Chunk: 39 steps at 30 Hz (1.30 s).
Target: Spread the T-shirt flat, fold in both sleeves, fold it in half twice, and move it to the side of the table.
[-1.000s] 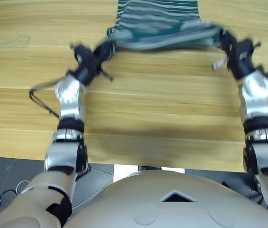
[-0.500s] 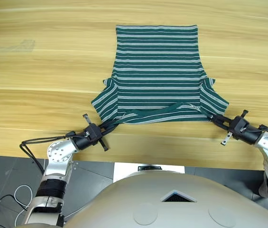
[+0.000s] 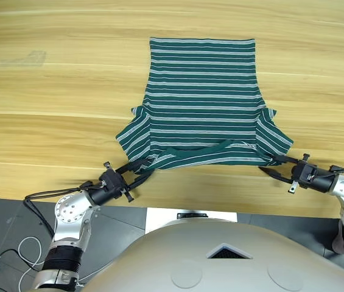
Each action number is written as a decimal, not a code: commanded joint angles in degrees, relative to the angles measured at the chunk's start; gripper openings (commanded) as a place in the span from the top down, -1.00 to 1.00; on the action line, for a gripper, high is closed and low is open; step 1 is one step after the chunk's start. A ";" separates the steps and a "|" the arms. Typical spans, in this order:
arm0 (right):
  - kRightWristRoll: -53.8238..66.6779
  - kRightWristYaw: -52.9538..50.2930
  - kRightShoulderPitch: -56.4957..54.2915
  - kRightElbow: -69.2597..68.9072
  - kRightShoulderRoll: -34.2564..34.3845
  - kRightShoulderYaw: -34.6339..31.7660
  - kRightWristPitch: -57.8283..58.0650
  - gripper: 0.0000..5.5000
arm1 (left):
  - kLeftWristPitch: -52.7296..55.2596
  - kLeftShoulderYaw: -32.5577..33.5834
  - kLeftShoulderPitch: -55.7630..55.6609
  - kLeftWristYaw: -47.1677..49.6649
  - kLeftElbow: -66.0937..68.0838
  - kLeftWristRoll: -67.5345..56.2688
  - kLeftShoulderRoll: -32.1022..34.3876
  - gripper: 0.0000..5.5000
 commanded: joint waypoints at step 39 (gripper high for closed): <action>-8.06 -5.48 -27.70 15.02 23.14 5.54 10.42 -0.11 | 18.96 -8.84 -46.93 21.16 22.10 28.57 -16.81 -0.28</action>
